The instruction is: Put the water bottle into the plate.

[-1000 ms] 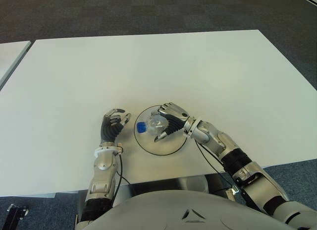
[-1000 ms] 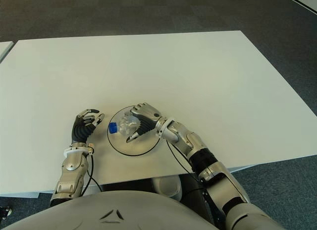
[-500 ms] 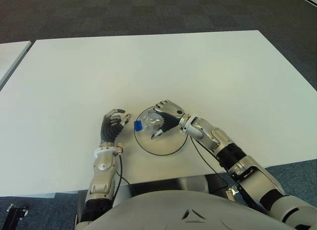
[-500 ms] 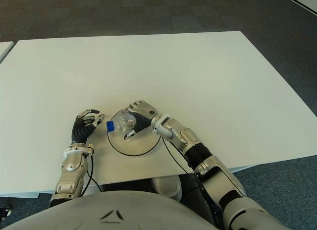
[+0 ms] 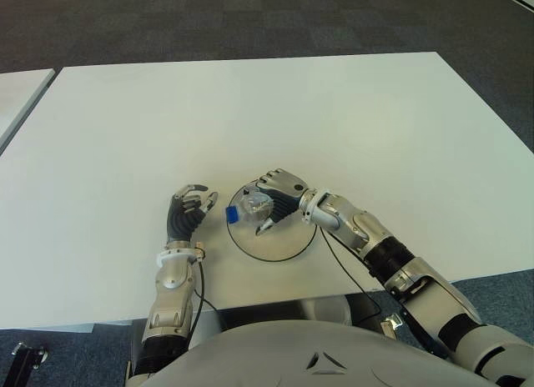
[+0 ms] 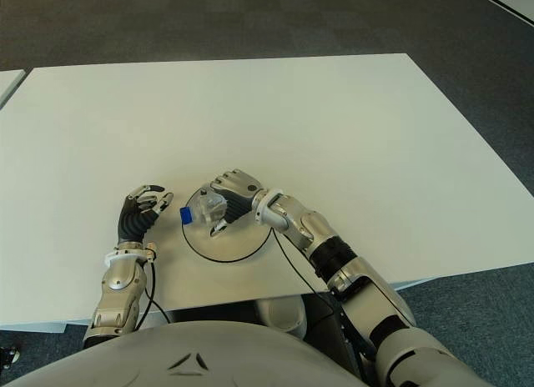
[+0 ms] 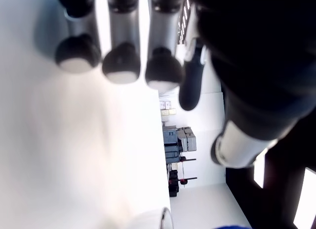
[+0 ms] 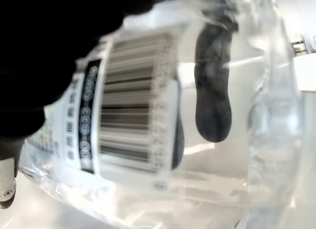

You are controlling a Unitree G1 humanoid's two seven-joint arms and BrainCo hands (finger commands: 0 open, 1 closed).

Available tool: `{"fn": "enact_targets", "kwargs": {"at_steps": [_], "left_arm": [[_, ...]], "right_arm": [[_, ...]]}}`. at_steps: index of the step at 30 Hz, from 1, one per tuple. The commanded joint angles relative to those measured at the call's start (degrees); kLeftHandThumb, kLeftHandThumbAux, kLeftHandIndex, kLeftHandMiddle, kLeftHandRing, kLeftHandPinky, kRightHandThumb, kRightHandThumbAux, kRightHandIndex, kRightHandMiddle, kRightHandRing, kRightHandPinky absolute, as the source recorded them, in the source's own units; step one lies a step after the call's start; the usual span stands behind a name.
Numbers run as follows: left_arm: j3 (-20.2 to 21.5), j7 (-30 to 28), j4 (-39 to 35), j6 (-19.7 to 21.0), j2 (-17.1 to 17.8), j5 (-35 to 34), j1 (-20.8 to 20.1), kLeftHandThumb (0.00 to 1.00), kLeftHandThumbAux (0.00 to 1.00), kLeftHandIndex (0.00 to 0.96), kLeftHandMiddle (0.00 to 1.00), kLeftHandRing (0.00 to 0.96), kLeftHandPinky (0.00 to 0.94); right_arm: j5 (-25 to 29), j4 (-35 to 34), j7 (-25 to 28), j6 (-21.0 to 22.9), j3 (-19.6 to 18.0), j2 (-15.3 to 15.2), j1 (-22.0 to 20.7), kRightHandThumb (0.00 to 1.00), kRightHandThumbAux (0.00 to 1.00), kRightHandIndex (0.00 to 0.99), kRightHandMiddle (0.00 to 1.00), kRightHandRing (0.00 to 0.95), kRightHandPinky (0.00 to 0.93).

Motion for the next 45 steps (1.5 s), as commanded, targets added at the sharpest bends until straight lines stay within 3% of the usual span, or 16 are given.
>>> {"fn": "enact_targets", "kwargs": {"at_steps": [1, 8, 11, 15, 21, 33, 45], "left_arm": [[-0.1, 0.1, 1.4, 0.4, 0.1, 0.5, 0.2, 0.702, 0.723, 0.437, 0.875, 0.880, 0.869], [-0.1, 0.3, 2.5, -1.2, 0.3, 1.2, -0.1, 0.702, 0.723, 0.437, 0.879, 0.886, 0.878], [0.0, 0.0, 2.5, -0.6, 0.2, 0.9, -0.3, 0.702, 0.723, 0.437, 0.878, 0.884, 0.872], [0.2, -0.2, 2.0, 0.5, -0.1, 0.2, -0.2, 0.702, 0.724, 0.437, 0.874, 0.879, 0.869], [0.1, 0.3, 1.9, 0.2, -0.4, 0.5, -0.2, 0.702, 0.724, 0.437, 0.875, 0.884, 0.877], [-0.2, 0.4, 2.3, 0.3, -0.2, 1.2, -0.7, 0.703, 0.724, 0.437, 0.878, 0.887, 0.880], [-0.2, 0.0, 3.1, -1.4, 0.1, 1.2, -0.7, 0.702, 0.723, 0.437, 0.881, 0.887, 0.878]], "right_arm": [[-1.5, 0.9, 3.6, 2.7, 1.9, -1.6, 2.7, 0.213, 0.726, 0.049, 0.026, 0.024, 0.038], [-2.5, -0.9, 3.3, 2.8, 2.5, -2.7, 3.3, 0.201, 0.604, 0.004, 0.002, 0.001, 0.003], [-2.1, -1.2, 2.0, 2.0, 2.5, -3.2, 3.6, 0.205, 0.501, 0.000, 0.000, 0.000, 0.000], [-1.2, -1.3, -0.7, 0.4, 2.1, -3.6, 4.2, 0.286, 0.333, 0.000, 0.000, 0.000, 0.000], [-0.7, -0.3, -5.0, -1.4, 1.6, -3.4, 4.7, 0.372, 0.220, 0.000, 0.000, 0.000, 0.000], [-1.3, -0.3, -8.9, -1.9, 1.1, -3.4, 5.6, 0.470, 0.147, 0.000, 0.000, 0.000, 0.000], [-2.1, -2.5, -12.6, -1.0, 0.1, -3.7, 7.0, 0.465, 0.136, 0.000, 0.000, 0.000, 0.000]]}}
